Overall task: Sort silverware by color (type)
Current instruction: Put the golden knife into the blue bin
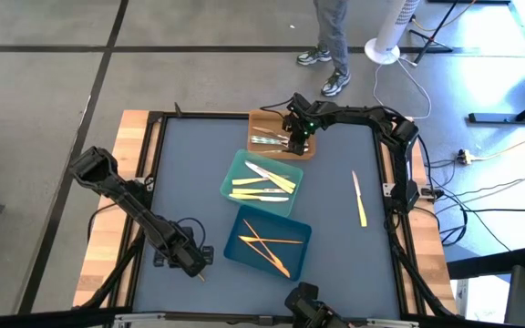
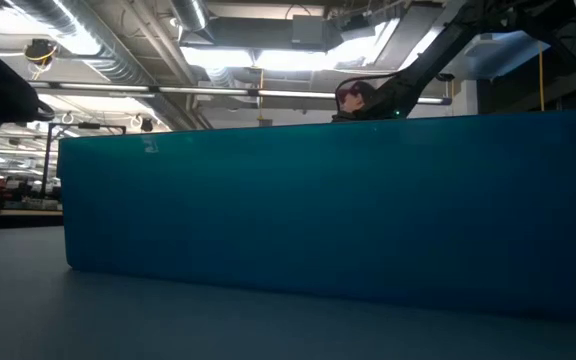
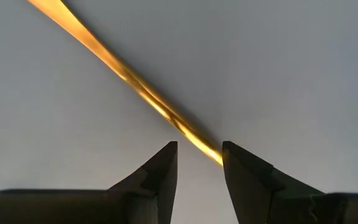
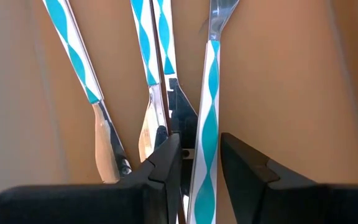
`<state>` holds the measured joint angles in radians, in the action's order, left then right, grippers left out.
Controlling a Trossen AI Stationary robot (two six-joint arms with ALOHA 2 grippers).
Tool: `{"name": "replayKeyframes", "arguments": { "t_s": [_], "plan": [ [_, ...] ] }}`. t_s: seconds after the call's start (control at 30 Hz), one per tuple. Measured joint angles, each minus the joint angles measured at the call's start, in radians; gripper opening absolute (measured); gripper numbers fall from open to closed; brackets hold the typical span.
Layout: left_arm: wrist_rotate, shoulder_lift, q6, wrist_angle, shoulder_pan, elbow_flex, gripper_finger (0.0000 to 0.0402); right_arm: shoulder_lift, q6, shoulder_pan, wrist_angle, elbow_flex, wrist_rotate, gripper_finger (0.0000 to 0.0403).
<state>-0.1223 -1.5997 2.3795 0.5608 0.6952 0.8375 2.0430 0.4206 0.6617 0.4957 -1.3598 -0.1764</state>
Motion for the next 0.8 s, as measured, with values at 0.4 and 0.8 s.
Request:
{"name": "replayKeyframes", "arguments": {
  "t_s": [0.4,0.8],
  "plan": [
    [0.001,-0.058,-0.007,-0.016,-0.001,0.002,0.0121,0.0,0.0,0.0,0.0,0.0,0.0,0.0104],
    [-0.001,-0.06,-0.03,-0.015,-0.001,0.001,0.0062,-0.001,0.0,0.0,0.0,0.0,0.0,0.0104]
  ]
}}
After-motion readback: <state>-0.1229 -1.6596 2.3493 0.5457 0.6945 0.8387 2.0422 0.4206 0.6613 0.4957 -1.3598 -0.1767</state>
